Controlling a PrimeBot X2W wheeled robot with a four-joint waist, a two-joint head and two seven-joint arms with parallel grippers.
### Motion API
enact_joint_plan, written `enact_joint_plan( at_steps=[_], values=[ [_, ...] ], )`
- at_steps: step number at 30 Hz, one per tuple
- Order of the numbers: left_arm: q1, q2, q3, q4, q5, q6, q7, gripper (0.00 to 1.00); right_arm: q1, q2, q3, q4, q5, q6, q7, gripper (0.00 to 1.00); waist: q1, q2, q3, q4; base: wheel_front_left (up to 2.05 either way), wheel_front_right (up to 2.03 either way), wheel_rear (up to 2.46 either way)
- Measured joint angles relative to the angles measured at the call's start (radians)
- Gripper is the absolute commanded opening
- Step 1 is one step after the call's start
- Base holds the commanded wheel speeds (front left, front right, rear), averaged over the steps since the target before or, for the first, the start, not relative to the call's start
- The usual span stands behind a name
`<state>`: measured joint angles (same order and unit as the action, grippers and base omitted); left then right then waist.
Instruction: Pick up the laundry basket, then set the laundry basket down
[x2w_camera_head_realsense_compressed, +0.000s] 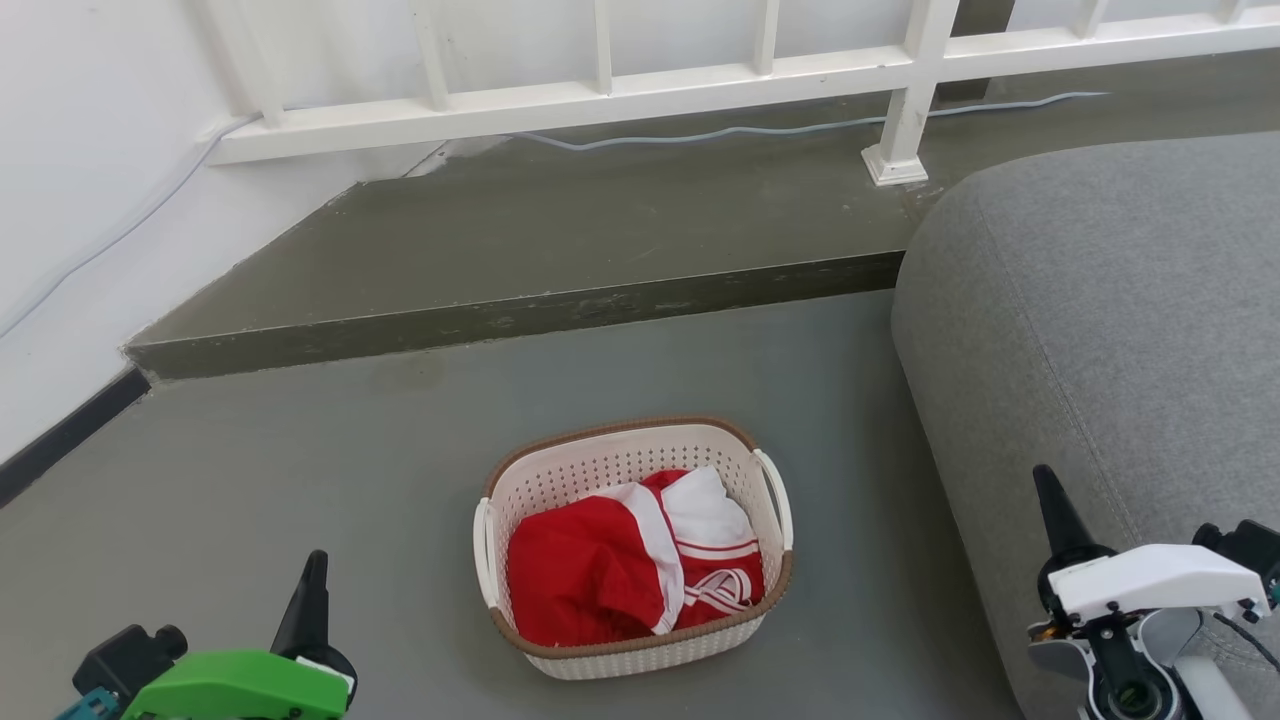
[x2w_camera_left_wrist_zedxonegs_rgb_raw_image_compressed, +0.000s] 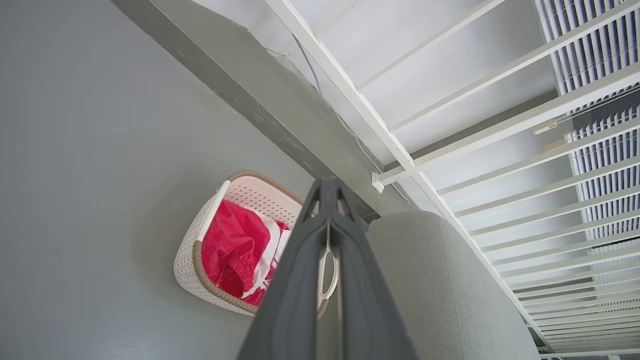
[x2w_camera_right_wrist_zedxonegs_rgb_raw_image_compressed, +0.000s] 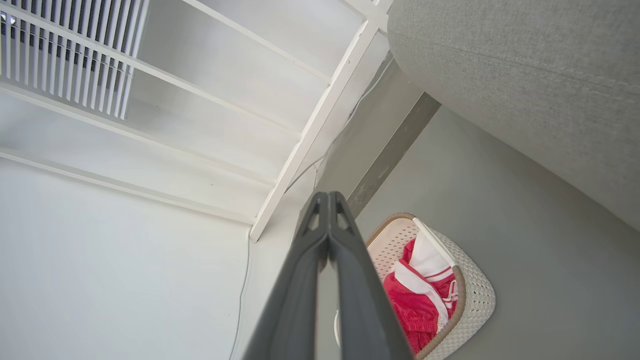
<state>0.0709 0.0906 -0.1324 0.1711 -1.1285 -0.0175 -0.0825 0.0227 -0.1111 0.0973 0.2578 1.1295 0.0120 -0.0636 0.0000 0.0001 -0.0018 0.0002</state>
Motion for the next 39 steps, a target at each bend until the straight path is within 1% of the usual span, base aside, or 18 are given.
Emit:
enact_joint_plan(
  at_steps=[2,7,8,12,19,21,39],
  values=[
    [-0.006,0.0,0.004,0.004,-0.027,-0.001,0.008,0.0,-0.003,0.002,-0.007,0.001,0.026,0.009,0.004,0.0,0.0,0.0,0.0,0.0,0.0,0.0,0.0],
    [-0.015,0.001,0.014,0.012,-0.074,-0.01,0.014,0.0,-0.012,0.003,-0.023,0.001,0.071,0.014,0.013,0.0,0.0,0.0,0.001,0.0,0.0,0.0,0.0],
    [-0.02,0.001,0.021,0.015,-0.106,-0.011,0.021,0.0,-0.017,0.005,-0.031,0.001,0.098,0.022,0.022,0.0,0.0,0.0,0.001,0.0,0.0,0.0,0.0],
    [-0.03,0.002,0.031,0.02,-0.152,-0.026,0.03,0.0,-0.019,0.01,-0.046,0.002,0.143,0.029,0.033,0.0,0.0,0.0,0.002,0.0,0.0,0.0,0.0],
    [-0.043,0.003,0.046,0.033,-0.239,-0.04,0.048,0.0,-0.03,0.015,-0.072,0.003,0.227,0.042,0.053,0.0,0.0,0.0,0.002,0.0,0.0,0.0,0.0],
    [-0.048,0.003,0.053,0.038,-0.26,-0.045,0.056,0.0,-0.036,0.016,-0.08,0.003,0.247,0.051,0.058,0.0,0.0,0.0,0.003,0.0,0.0,0.0,0.0],
    [-0.092,0.005,0.098,0.068,-0.488,-0.082,0.1,0.0,-0.062,0.027,-0.149,0.008,0.461,0.093,0.109,0.0,0.0,0.0,0.005,0.0,0.0,0.0,0.0]
  ],
)
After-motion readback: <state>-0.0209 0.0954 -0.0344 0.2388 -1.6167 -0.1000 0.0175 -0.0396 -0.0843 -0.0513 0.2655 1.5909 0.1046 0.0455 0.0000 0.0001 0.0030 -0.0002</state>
